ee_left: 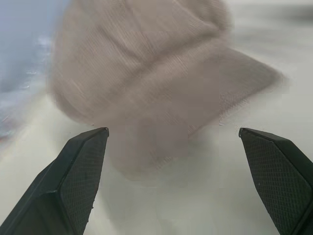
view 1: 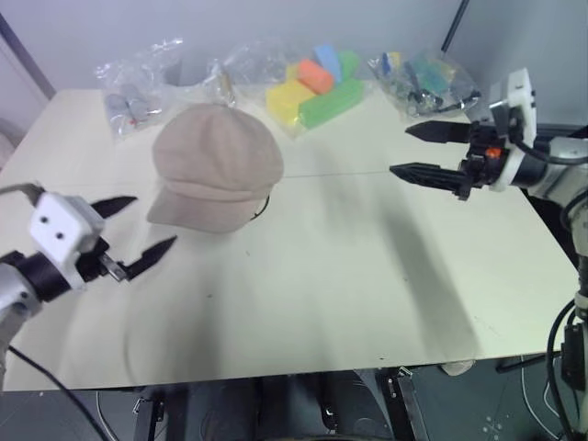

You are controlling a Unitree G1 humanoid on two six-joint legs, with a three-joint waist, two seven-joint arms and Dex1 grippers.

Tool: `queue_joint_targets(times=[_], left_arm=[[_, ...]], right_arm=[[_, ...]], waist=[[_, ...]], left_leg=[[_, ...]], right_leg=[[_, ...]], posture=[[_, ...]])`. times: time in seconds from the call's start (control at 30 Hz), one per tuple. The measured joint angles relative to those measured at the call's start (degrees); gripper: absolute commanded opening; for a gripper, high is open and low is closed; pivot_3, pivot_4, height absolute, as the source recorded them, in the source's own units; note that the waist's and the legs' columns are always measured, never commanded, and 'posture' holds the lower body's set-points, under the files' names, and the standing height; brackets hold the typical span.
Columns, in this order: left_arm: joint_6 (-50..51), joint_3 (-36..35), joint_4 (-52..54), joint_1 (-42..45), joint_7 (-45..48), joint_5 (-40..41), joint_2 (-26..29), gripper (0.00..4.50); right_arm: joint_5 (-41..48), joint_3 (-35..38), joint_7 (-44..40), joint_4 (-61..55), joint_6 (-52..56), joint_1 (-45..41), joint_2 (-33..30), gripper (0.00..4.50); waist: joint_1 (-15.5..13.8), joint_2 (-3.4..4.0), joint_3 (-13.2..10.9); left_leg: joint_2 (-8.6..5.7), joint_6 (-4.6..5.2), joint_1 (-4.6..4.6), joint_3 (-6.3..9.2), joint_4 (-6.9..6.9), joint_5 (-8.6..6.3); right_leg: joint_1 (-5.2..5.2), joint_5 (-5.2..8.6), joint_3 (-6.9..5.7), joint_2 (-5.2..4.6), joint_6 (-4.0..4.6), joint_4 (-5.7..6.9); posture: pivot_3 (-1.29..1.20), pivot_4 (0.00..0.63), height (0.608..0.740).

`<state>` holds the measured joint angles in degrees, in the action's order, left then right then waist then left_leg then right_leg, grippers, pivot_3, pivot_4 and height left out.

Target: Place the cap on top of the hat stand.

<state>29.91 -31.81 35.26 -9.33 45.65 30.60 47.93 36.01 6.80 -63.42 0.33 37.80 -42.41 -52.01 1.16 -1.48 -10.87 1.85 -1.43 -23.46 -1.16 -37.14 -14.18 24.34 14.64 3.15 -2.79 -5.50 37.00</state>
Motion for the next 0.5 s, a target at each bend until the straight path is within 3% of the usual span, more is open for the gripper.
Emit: queue_joint_targets(times=[0.33,0.43,0.5], left_arm=[[-3.82,6.17,-1.49,-1.16,-1.08,-5.9,-1.04,4.48],[-1.01,3.79,-1.52,-2.87,1.0,-2.25,-0.9,4.48],[3.43,-1.56,-2.6,-3.26,2.9,3.37,0.2,4.48]], right_arm=[[-0.85,0.34,0.12,0.03,0.13,-0.01,0.06,4.5],[-0.87,0.54,-0.04,0.03,0.17,-0.01,0.02,4.5],[-0.91,0.56,-0.45,0.04,0.17,0.0,-0.13,4.5]], waist=[[-0.15,0.0,0.0],[-0.1,0.0,0.0],[-0.04,-0.02,-0.02]], left_leg=[[0.01,0.0,-0.01,0.01,0.0,0.0],[0.03,0.0,0.0,0.02,0.01,0.0],[0.05,0.0,0.01,0.03,0.0,0.0]], right_leg=[[0.03,0.0,0.02,0.04,0.03,0.03],[0.04,0.01,0.02,0.05,0.03,0.05],[0.06,0.01,0.01,0.07,0.04,0.06]], posture=[[0.0,0.15,0.74],[0.0,0.15,0.74],[0.0,0.15,0.74]])
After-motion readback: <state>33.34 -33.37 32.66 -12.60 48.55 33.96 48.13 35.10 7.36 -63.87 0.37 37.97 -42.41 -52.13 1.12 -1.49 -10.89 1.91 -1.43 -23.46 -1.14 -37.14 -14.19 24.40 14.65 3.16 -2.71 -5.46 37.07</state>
